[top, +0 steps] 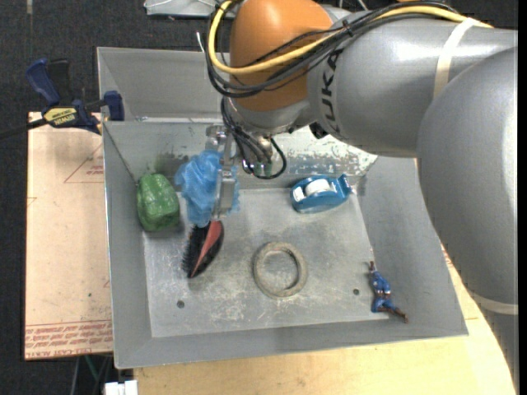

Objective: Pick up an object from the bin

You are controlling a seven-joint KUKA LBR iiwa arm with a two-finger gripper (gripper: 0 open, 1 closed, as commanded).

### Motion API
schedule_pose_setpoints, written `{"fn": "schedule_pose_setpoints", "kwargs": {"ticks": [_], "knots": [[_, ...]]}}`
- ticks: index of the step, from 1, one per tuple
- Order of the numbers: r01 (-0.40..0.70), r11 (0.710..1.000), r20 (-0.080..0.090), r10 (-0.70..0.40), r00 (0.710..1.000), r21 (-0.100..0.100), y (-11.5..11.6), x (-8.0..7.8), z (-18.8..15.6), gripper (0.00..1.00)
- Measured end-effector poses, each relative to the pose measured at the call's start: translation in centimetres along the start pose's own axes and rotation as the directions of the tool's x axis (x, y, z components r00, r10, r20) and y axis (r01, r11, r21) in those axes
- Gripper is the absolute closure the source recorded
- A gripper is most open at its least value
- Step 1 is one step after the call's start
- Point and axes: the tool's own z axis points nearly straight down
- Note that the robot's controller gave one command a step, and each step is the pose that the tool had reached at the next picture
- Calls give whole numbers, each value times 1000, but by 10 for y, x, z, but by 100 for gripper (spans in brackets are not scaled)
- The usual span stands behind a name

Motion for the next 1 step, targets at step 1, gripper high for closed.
{"fn": "schedule_pose_setpoints", "kwargs": {"ticks": [1], "knots": [[0, 1000, 0, 0, 1000, 0, 0, 0, 0, 0]]}}
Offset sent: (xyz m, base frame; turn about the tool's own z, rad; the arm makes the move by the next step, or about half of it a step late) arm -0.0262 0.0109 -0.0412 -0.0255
